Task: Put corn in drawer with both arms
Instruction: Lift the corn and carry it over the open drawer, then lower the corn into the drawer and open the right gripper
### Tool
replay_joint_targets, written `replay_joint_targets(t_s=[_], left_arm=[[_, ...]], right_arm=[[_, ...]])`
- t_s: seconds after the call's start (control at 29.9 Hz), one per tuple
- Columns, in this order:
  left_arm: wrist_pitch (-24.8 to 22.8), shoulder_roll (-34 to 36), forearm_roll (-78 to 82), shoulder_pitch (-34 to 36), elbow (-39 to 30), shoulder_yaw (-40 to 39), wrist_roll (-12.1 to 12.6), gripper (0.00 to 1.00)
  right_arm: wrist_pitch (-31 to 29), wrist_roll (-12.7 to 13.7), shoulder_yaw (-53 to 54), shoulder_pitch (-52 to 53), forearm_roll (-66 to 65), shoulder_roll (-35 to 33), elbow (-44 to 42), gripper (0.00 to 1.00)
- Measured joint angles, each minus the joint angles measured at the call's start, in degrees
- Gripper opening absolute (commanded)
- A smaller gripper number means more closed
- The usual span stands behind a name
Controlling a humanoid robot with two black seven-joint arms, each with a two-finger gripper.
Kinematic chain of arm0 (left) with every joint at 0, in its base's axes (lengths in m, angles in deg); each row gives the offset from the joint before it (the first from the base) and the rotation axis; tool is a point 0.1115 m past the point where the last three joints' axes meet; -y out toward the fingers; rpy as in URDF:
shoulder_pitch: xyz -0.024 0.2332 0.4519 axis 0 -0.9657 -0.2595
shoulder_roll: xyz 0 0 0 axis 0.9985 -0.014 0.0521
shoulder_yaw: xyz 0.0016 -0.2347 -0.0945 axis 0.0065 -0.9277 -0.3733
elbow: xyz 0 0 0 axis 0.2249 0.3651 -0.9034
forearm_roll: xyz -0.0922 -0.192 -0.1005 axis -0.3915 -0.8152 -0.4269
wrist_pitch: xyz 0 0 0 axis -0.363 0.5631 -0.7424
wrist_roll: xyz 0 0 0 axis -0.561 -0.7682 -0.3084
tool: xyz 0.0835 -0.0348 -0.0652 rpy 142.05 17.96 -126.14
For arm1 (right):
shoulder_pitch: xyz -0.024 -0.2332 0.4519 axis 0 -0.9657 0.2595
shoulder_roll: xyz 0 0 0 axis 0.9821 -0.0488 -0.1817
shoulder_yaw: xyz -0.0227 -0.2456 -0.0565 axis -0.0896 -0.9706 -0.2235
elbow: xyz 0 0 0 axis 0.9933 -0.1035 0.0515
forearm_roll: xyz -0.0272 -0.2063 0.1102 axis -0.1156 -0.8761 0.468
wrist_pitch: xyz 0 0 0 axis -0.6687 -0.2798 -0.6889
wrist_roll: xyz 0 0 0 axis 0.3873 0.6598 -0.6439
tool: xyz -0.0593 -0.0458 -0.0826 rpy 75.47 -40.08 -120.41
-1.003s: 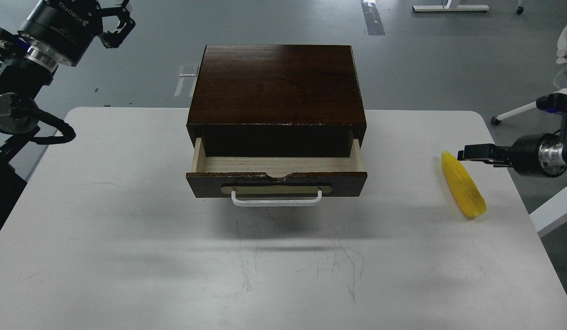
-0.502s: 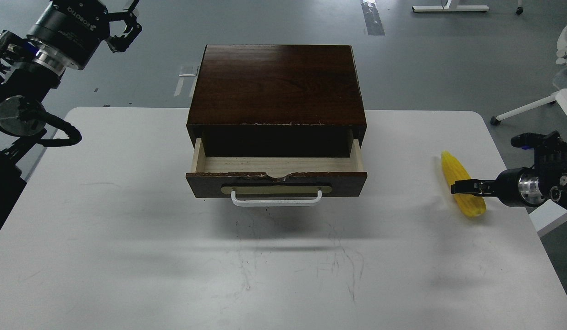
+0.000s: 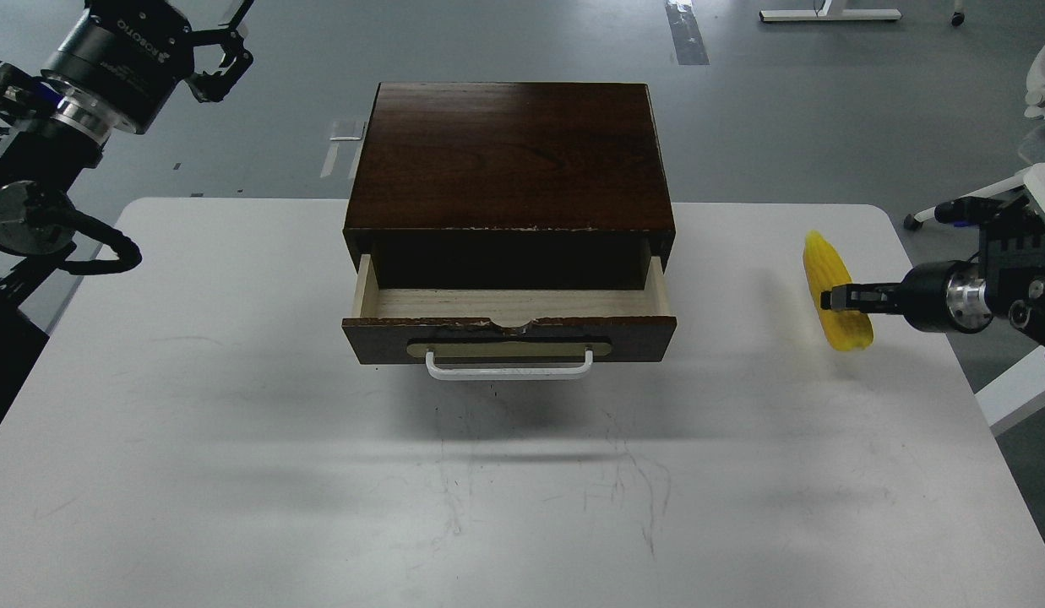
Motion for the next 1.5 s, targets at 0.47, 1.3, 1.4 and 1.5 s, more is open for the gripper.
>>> replay_joint_targets(t_s=[0.47, 1.3, 1.4, 1.5], left_arm=[[0.0, 2.4, 9.49, 0.05, -0.65, 0.11, 0.03, 0.98], [0.0, 7.36, 10.04, -0.5, -0.59, -0.69, -0.38, 0.98], [0.0, 7.72, 10.02, -0.5, -0.55, -0.69, -0.43, 0.98], [0.0, 8.03, 10.01, -0.51, -0.51, -0.69, -0.49, 0.98]], right_arm=[[-0.93, 0.1, -0.01, 30.68, -5.86, -4.34, 24.72, 0.09], [-3.1, -4.26, -4.65, 38.11, -48.47, 19.13, 38.82, 0.1], [-3.09, -4.27, -4.97, 37.87, -48.66, 20.09, 38.84, 0.23], [-3.09, -4.27, -5.58, 37.44, -48.7, 20.53, 38.77, 0.36]])
